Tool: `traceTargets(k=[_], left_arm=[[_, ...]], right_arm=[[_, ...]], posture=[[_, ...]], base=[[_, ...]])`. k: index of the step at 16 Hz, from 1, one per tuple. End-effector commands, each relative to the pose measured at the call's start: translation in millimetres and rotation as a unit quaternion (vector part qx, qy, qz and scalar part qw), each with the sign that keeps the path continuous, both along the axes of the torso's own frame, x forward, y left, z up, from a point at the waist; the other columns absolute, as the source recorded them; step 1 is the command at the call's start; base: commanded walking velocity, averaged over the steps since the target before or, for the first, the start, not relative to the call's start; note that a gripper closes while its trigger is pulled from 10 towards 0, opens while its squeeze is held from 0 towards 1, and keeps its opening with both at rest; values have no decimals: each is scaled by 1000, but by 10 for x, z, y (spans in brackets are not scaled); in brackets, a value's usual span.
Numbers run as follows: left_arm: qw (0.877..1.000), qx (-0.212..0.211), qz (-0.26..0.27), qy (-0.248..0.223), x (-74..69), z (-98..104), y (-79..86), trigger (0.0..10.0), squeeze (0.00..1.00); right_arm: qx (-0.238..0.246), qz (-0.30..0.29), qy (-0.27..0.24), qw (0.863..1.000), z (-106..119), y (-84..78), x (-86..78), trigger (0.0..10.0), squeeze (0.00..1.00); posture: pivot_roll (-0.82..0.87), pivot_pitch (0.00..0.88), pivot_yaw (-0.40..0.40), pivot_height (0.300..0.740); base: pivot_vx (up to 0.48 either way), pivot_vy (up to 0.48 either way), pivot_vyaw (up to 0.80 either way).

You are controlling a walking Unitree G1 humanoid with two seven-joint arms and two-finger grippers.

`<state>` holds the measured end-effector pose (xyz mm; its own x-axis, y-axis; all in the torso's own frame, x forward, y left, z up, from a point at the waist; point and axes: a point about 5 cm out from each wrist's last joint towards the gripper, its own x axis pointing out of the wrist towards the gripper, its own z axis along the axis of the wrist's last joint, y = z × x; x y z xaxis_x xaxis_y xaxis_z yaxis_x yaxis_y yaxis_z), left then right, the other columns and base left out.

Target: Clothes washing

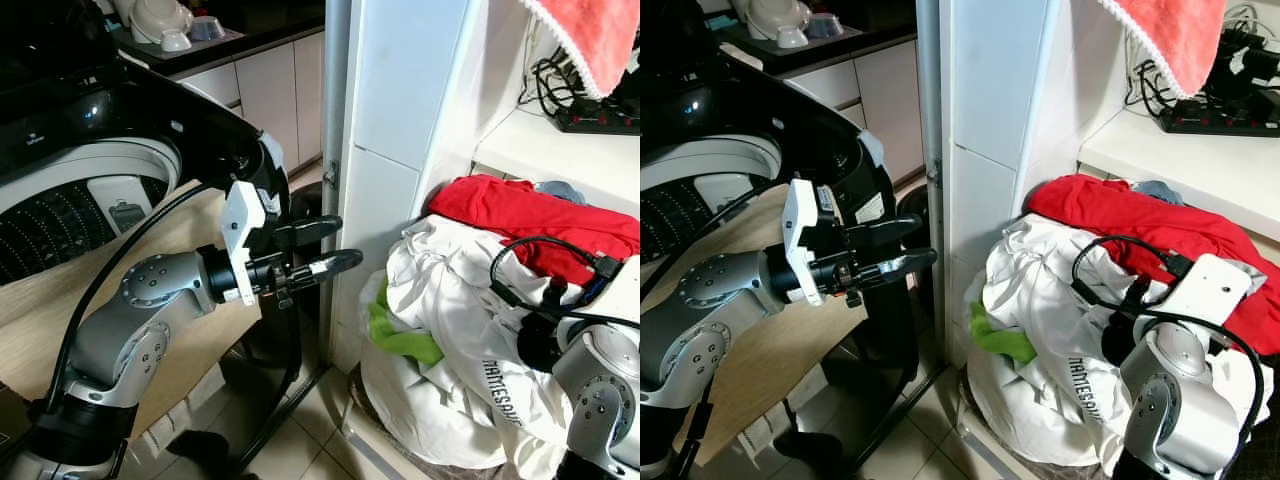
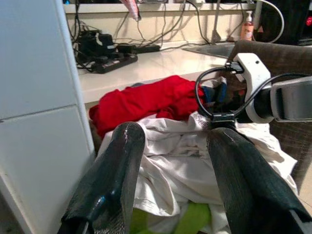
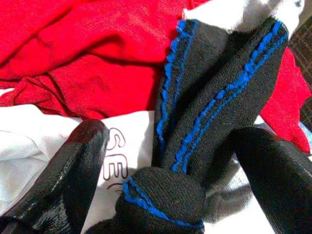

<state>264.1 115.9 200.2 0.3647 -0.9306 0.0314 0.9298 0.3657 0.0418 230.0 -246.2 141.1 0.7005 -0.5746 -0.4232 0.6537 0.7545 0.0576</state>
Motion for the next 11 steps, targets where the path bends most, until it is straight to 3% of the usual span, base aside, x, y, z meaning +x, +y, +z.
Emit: traceTargets(k=[1, 2, 3, 4, 5, 11], left_arm=[[1000, 12, -8, 3, -29, 4, 1, 10000, 0], [999, 16, -24, 16, -63, -16, -12, 10000, 0], [999, 18, -28, 19, -75, -23, -15, 10000, 0], [999, 23, -35, 25, -100, -42, -15, 10000, 0], [998, 29, -43, 32, -128, -71, -20, 10000, 0], [998, 28, -42, 32, -118, -69, -24, 10000, 0]], right_arm=[[13, -4, 3, 1000, -15, 1, -3, 10000, 0], [19, -7, 2, 1000, -22, -6, -3, 4745, 0], [20, -8, 2, 1000, -24, -7, -4, 4471, 0], [24, -10, 2, 1000, -31, -7, -13, 1647, 0], [30, -11, 2, 999, -43, -9, -19, 0, 0], [34, -9, -3, 999, -47, 0, 0, 0, 0]], posture=[[-114, 0, 26, 740], [-114, 0, 26, 740], [-114, 0, 26, 740], [-114, 0, 29, 740], [-115, 0, 30, 740], [-115, 0, 28, 740]], base=[[0, 0, 0], [0, 0, 0], [0, 0, 0], [0, 0, 0], [0, 0, 0], [0, 0, 0]])
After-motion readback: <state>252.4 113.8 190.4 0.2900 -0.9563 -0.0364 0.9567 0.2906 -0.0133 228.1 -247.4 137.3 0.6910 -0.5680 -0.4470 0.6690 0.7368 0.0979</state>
